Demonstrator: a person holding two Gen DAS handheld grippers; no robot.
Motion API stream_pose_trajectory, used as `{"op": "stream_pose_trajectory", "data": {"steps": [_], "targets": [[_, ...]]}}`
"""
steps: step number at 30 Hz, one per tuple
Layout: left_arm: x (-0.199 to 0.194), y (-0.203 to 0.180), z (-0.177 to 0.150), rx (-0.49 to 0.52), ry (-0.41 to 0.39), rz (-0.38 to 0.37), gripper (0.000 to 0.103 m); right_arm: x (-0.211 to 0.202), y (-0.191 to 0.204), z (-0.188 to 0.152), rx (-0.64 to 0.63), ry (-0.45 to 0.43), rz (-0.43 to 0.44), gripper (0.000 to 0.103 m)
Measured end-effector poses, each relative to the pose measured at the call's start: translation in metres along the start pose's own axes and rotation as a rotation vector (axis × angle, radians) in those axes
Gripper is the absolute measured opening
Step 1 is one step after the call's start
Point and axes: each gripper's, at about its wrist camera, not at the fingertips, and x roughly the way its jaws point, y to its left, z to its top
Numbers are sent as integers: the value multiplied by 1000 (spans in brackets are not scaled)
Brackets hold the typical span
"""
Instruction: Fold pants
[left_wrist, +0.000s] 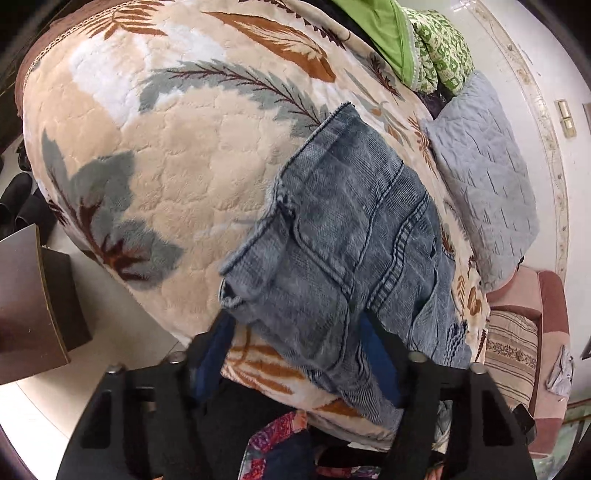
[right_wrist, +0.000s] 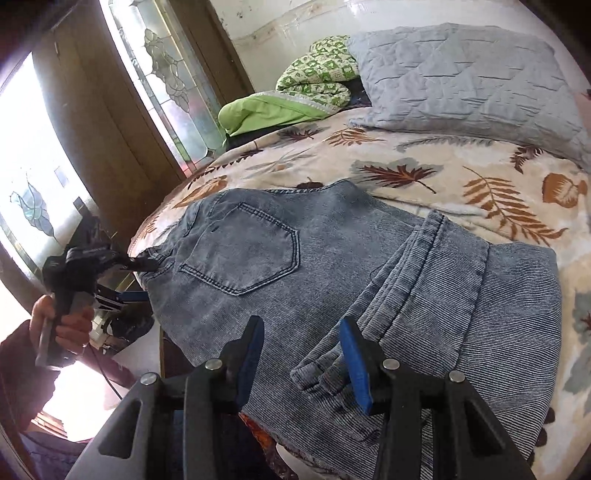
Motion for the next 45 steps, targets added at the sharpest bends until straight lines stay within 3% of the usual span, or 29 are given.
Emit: {"op": "stream_pose_trajectory", "data": {"steps": [6,16,17,19,22,31,39,42,45], "targets": [[-2,1,7,21,-62,-19,50,3,-6,1,27,17,-13,46],[-2,-1,5,39,-126,-16,49,13,-14,-1,57,53,-31,46],[-3,-2,4,44,-136,-9,45,12,-15,-1,59,52,-30,46],[-6,-7,3,71,-148,-14,27,11,-15,-1,60,46,-27,46],[-11,-23,-2,157,-182,43,18,10,-12,-2,49,38,-15,46],[-45,-66,-14,323,-272,41,15,8,6,0,-4,-15,25,46],[-64,-97,-29,428,-315,47,15,25,21,27,6,-82,55,46],[-69,-107,-34,467,-325,50,15,42,30,31,8,-65,79,46],[-74,-121,-40,517,-336,48,15,71,33,23,-2,52,57,47]]}}
